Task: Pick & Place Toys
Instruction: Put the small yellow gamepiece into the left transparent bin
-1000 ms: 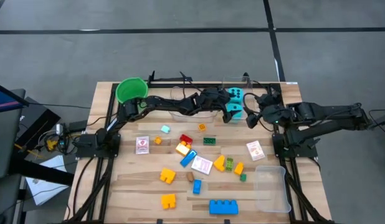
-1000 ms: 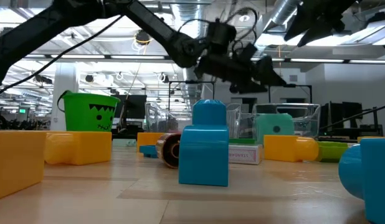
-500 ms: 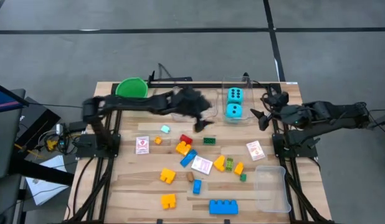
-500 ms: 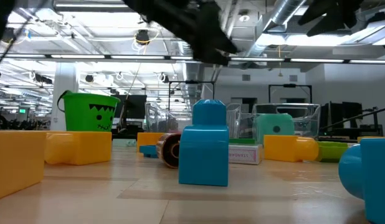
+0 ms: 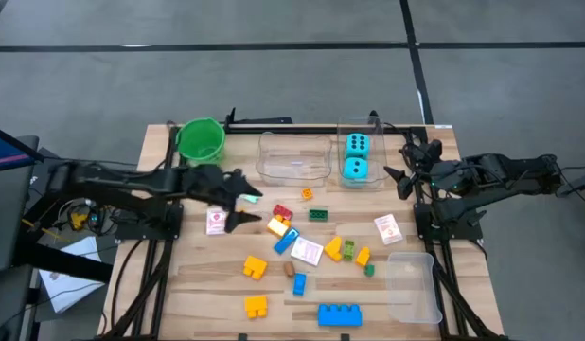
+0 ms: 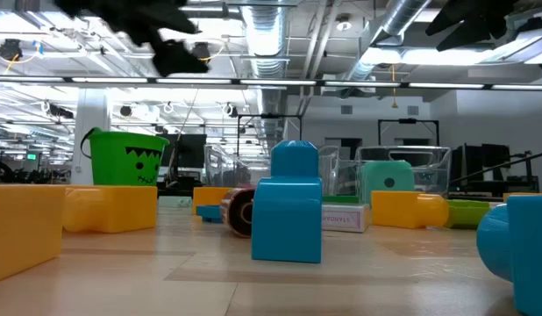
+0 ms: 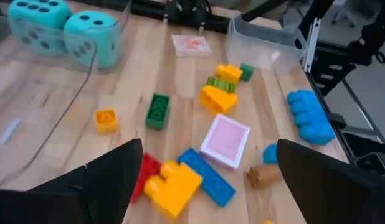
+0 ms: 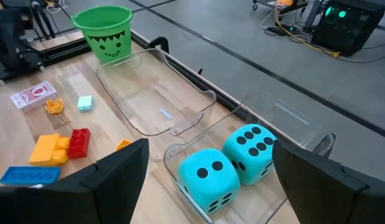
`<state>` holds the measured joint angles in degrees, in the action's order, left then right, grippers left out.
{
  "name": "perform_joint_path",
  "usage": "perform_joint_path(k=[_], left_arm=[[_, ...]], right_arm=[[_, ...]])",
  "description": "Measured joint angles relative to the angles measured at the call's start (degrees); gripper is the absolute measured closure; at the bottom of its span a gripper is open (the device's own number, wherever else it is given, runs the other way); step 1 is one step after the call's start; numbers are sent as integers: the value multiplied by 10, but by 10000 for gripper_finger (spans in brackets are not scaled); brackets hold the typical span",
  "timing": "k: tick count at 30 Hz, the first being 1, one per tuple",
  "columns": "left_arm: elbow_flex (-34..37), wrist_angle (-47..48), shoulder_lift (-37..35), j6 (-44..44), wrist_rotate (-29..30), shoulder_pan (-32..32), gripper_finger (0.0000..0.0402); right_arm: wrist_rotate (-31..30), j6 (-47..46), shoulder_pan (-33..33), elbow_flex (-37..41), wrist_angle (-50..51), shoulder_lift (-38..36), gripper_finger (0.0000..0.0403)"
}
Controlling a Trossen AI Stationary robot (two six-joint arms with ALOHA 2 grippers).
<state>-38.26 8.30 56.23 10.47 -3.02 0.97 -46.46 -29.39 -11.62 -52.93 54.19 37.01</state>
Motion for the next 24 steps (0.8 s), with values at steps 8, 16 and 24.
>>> perform_joint_path(k=[8,16,24], left_arm=[[40,-7,-71,5,15,-3,39],[40,134,-41,-8,24,-3,54],[40,138,49,-1,35,-3,72]], right_arm=[[0,-2,0,0,0,0,72],[1,-2,0,0,2,0,72],[1,-1,0,0,14,0,72]])
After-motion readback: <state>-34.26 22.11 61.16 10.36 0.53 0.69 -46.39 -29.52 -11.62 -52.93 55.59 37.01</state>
